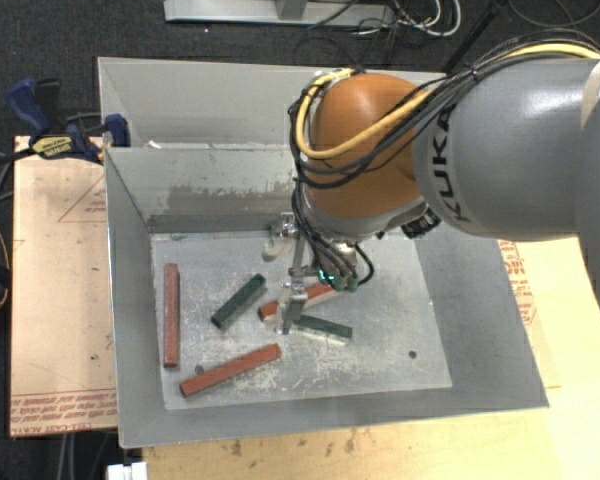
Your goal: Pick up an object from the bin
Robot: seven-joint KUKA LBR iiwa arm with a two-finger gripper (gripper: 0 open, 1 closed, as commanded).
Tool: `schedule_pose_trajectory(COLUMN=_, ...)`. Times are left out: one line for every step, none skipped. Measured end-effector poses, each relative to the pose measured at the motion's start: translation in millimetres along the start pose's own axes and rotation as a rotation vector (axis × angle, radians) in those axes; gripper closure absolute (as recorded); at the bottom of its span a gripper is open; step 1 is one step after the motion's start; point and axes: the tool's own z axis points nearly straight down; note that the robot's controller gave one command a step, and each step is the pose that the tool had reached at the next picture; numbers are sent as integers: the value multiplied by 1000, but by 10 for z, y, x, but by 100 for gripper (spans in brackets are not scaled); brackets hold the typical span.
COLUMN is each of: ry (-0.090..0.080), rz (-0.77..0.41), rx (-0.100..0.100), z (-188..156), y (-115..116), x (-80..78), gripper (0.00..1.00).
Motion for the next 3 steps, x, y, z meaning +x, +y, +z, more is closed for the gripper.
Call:
schedule_pose_trajectory(ry=-8, rz=2, rx=-1, z=-42, y=-7, x=-17, gripper=0)
schedule_pose_trajectory(ry=-10, rz=-92, rx=-1, z=1235, y=40, x=116, gripper=100)
schedule_pose_trajectory(ry=-6, rz=-93, rx=-2, z=1247, y=44, x=130, gripper=0)
